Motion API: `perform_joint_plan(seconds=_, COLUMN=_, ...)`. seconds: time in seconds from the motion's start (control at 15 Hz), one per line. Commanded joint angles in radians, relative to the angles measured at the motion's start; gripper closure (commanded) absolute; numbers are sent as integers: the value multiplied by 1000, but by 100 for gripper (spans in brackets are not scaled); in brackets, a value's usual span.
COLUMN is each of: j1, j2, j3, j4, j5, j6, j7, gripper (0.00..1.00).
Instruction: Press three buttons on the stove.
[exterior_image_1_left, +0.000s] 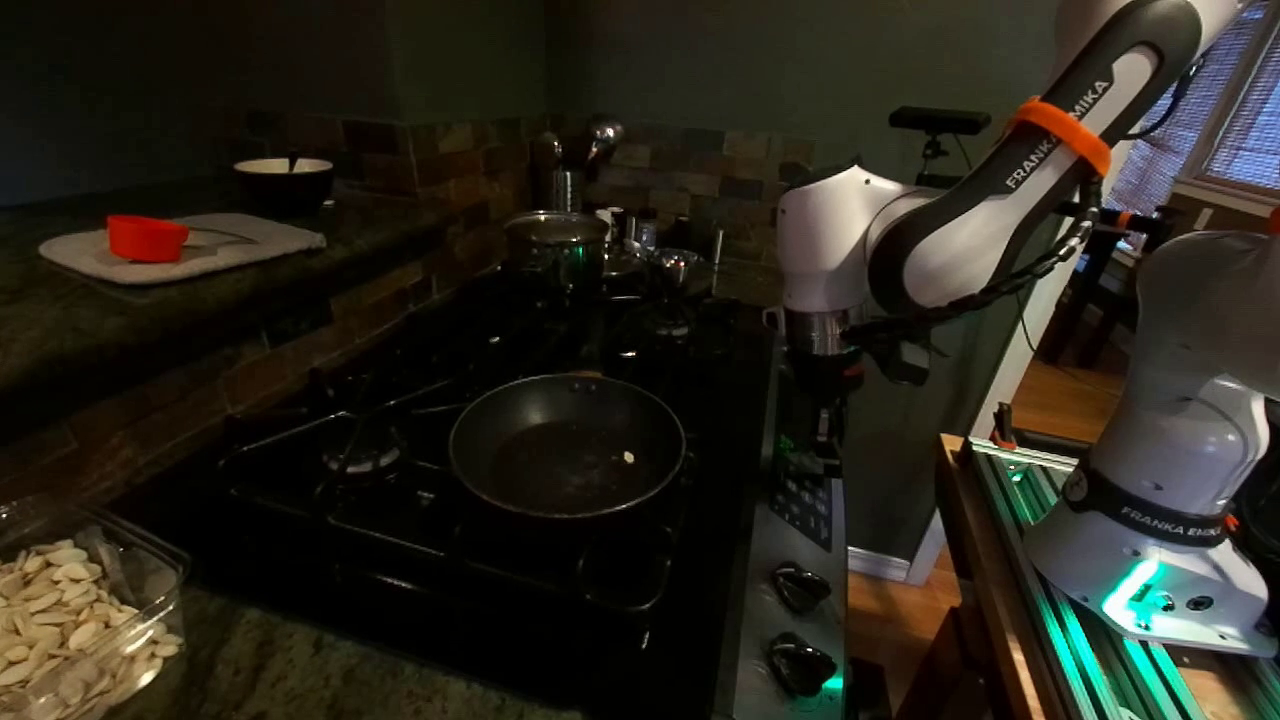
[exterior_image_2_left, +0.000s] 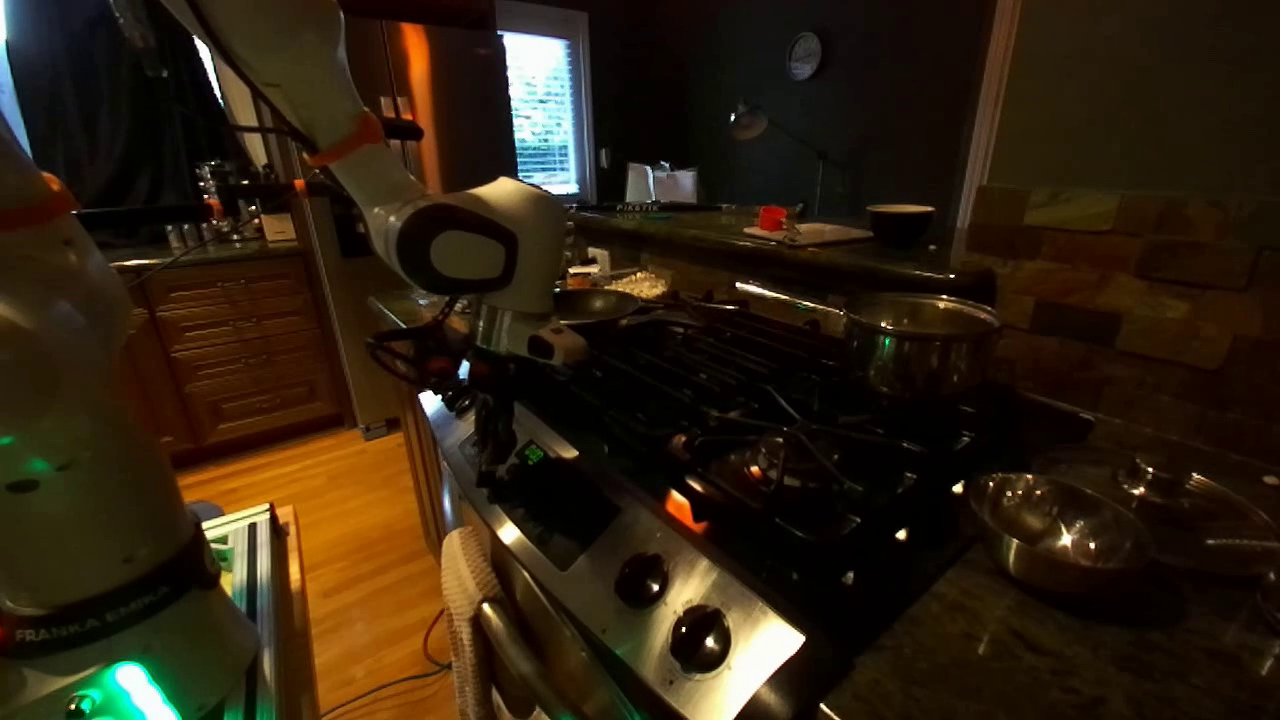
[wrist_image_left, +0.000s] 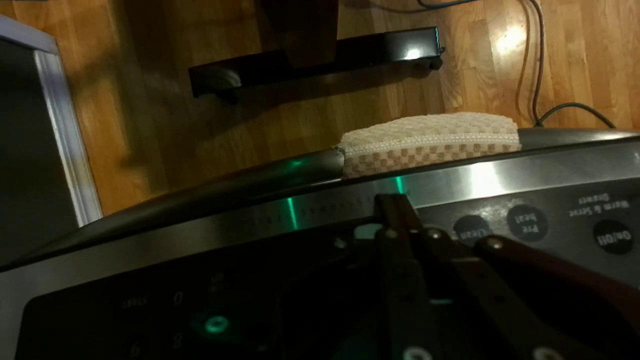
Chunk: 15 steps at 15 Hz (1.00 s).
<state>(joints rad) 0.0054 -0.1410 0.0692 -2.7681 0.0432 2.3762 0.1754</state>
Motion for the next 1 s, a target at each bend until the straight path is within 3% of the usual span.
perform_joint_plan(seconds=0.0, j1=16, j2=-64, j3=4, j4=8, j5=-30, j6=-131, j7=10, gripper=100)
perform_joint_plan(seconds=0.13, j1=16, j2=-96, j3=6, j4=22, j5=-51, j6=-223, j7=16, gripper=100)
perform_joint_plan(seconds=0.47, j1=-16, j2=-176, j3=-1, j4=25, j5=-105, j6=-300, j7=43, gripper=100)
perform_joint_plan(seconds=0.93, j1=-97, j2=-186, j3=-16, j4=40, j5=-241, j6=-278, j7=123, gripper=100)
